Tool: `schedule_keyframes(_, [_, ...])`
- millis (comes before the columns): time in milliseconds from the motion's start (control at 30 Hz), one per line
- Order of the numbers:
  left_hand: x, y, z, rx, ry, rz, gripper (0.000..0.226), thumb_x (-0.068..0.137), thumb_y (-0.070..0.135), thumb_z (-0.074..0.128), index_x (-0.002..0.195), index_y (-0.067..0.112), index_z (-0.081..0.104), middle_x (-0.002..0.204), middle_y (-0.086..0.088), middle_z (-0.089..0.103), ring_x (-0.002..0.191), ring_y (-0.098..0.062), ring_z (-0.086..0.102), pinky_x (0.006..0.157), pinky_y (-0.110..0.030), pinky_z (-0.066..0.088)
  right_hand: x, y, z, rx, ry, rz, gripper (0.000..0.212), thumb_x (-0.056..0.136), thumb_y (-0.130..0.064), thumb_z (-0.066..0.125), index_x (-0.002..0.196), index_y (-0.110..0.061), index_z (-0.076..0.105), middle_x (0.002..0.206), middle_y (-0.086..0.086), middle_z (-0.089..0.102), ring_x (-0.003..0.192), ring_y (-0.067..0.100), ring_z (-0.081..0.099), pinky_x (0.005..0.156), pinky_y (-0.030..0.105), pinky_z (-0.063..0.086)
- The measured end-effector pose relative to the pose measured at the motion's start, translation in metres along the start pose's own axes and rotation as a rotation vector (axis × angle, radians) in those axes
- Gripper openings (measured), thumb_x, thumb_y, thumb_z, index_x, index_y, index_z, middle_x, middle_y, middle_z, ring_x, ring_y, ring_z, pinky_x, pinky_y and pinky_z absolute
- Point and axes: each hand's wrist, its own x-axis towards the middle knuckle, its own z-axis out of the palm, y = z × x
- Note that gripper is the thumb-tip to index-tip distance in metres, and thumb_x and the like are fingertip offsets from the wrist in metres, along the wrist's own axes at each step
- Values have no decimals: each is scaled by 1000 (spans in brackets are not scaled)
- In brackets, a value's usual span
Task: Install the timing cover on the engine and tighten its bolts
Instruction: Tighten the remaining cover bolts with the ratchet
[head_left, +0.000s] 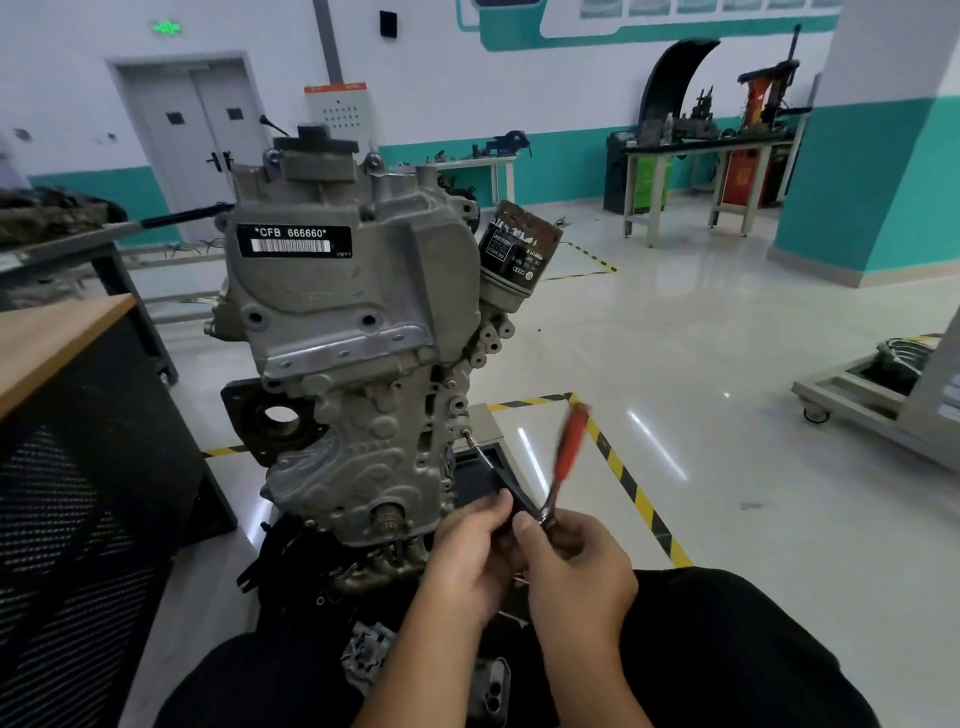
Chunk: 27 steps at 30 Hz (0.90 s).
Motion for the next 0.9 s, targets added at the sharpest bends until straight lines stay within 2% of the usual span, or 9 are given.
schedule_keyframes(100, [0, -1, -1, 43, 20, 10, 20, 88, 12, 71, 68, 11, 76, 80, -20, 72, 69, -33, 72, 64, -41, 59, 7, 2, -3, -62, 58, 62, 20, 77, -22, 89, 75, -19, 70, 61, -1, 71, 54, 14, 70, 54, 34, 60])
schedule_keyframes(233, [0, -4, 1, 32, 38, -1, 26, 98, 2, 57, 84, 3, 79, 93, -22, 75, 79, -30, 73, 78, -43, 60, 7, 6, 1, 115, 3, 160, 29, 68, -14, 94, 75, -27, 68, 61, -12, 69, 60, -6, 66, 44, 10, 45])
schedule_keyframes(333, [-2, -3, 2, 30, 41, 11, 17, 97, 3, 61, 87, -2, 73, 90, -24, 73, 73, -30, 71, 65, -38, 60, 8, 9, -4, 18, 49, 149, 19, 76, -21, 90, 80, -15, 72, 62, -6, 73, 55, 6, 70, 48, 21, 52])
schedule_keyframes(433, [-4, 0, 0, 13, 21, -11, 28, 99, 5, 57, 81, 3, 78, 96, -24, 73, 75, -30, 70, 60, -34, 50, 9, 6, -6, 26, 50, 256, 22, 83, -20, 84, 80, -4, 70, 65, 8, 75, 59, 23, 73, 48, 27, 54])
schedule_keyframes(567, [-3, -3, -2, 24, 57, -6, 21, 98, 4, 61, 83, 3, 77, 92, -21, 71, 67, -27, 69, 50, -29, 51, 10, 9, -5, 50, 57, 258, 28, 78, -20, 88, 74, -5, 65, 65, 9, 73, 52, 19, 67, 49, 29, 53])
schedule_keyframes(700, [0, -7, -2, 12, 111, 5, 15, 90, 8, 72, 77, 6, 79, 84, -18, 73, 68, -27, 70, 63, -35, 58, 5, 10, 2, 51, 20, 229, 26, 72, -23, 91, 67, -20, 66, 57, -5, 68, 48, 6, 62, 49, 24, 46])
schedule_keyframes(767, [-3, -6, -1, -19, 63, -54, 19, 93, 18, 71, 77, 11, 78, 89, -14, 75, 68, -23, 72, 55, -28, 50, 2, 9, 0, 4, 27, 254, 20, 80, -23, 86, 76, -13, 69, 61, 0, 72, 46, 10, 62, 47, 26, 47])
schedule_keyframes(833, [-3, -5, -1, -61, 44, -90, 18, 99, 20, 64, 90, 10, 75, 98, -15, 77, 75, -24, 75, 61, -30, 49, 3, 6, -2, 96, -20, 404, 20, 89, -19, 79, 87, -3, 68, 63, 11, 69, 45, 17, 60, 45, 27, 47])
schedule_keyframes(900, [0, -8, -1, -61, 59, -82, 17, 100, 15, 61, 94, 4, 72, 93, -16, 76, 75, -26, 74, 65, -33, 55, 5, 6, -3, 59, -62, 390, 16, 89, -16, 79, 87, -5, 67, 66, 10, 69, 50, 18, 62, 48, 28, 48])
